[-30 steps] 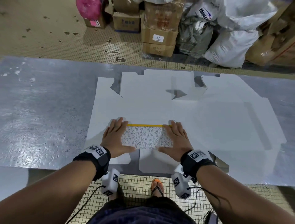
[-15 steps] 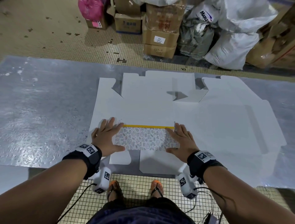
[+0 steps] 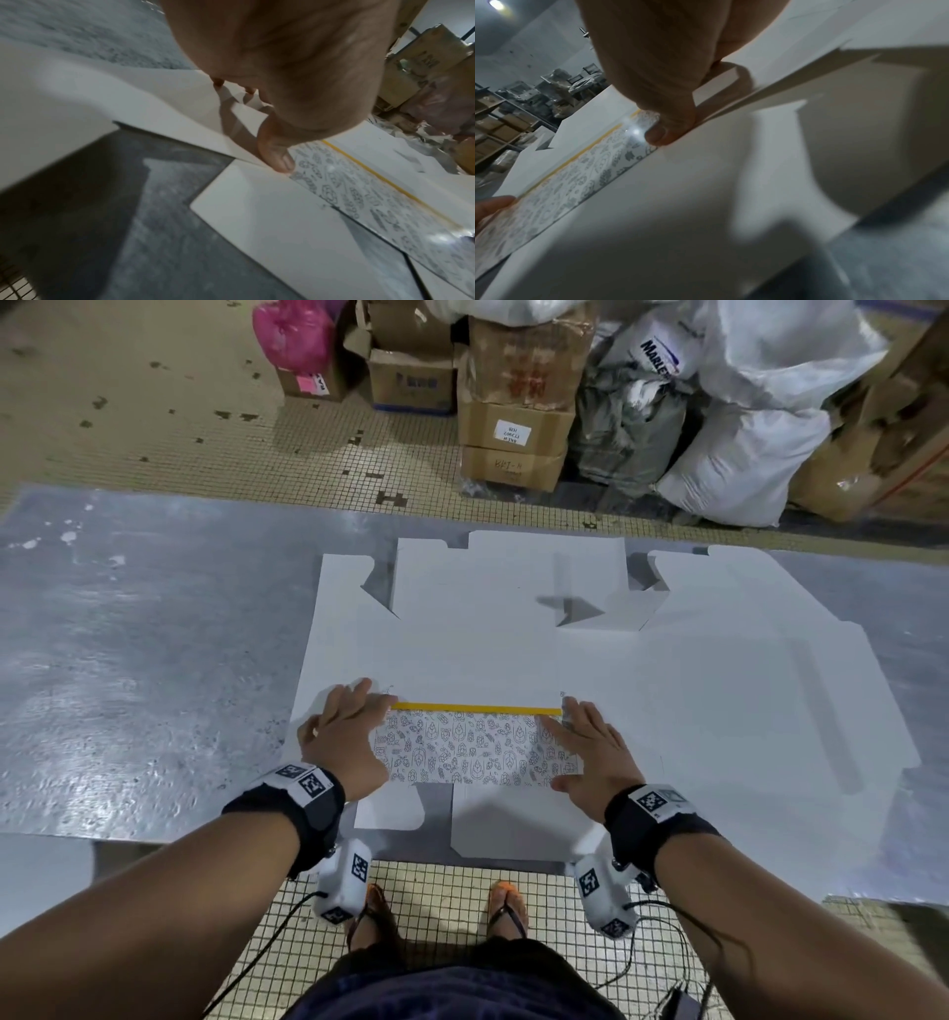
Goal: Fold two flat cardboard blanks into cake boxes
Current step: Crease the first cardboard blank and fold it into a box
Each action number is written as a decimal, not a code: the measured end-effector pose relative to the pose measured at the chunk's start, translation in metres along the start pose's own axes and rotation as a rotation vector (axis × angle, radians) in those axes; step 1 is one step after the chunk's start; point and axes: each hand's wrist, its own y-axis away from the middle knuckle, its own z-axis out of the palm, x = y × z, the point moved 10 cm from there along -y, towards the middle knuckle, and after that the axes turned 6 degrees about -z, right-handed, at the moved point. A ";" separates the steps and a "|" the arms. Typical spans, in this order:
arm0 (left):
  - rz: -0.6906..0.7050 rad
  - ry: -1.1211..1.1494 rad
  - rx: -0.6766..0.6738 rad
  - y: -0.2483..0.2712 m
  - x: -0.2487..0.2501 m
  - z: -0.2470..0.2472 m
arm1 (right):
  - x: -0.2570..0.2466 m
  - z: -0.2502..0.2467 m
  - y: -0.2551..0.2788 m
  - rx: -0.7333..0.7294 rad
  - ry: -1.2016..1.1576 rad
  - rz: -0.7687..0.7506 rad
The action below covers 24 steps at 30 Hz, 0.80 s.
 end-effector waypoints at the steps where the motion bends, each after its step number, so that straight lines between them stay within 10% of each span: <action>1: -0.009 -0.002 -0.006 0.001 0.002 0.000 | -0.001 0.000 0.001 0.008 -0.005 0.005; 10: -0.021 -0.126 -0.121 0.013 0.022 0.002 | -0.004 0.001 0.024 0.215 -0.177 0.093; 24: 0.493 -0.149 0.005 0.041 0.159 -0.025 | -0.013 -0.036 0.050 0.299 -0.268 0.110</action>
